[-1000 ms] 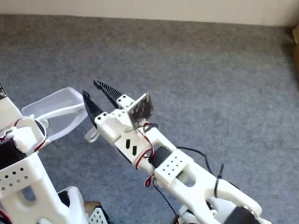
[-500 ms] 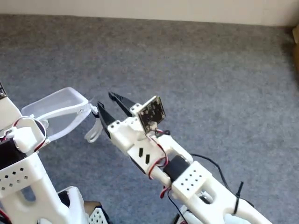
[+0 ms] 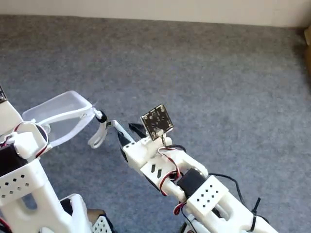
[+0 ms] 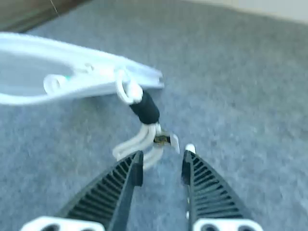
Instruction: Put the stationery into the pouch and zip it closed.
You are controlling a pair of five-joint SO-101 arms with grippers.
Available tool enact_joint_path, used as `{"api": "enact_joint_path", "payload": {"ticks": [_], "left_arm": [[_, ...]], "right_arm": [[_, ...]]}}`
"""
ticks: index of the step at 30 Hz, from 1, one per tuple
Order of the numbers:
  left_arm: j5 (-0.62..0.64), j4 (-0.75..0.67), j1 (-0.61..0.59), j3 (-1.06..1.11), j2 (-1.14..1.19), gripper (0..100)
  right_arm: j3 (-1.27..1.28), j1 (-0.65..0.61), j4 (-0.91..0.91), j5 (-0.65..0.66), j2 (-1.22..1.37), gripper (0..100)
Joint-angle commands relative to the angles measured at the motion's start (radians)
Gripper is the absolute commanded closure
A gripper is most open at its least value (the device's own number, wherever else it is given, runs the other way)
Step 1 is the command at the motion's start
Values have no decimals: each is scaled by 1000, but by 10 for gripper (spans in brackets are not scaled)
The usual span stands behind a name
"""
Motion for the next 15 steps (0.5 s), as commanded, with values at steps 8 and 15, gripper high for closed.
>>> {"api": "enact_joint_path", "payload": {"ticks": [8,15], "left_arm": [[-11,2,-18,2,1,994],[-11,2,-18,2,2,994]], "right_arm": [[-214,10,188,-9,173,882],[-341,8,196,-5,460,882]]}}
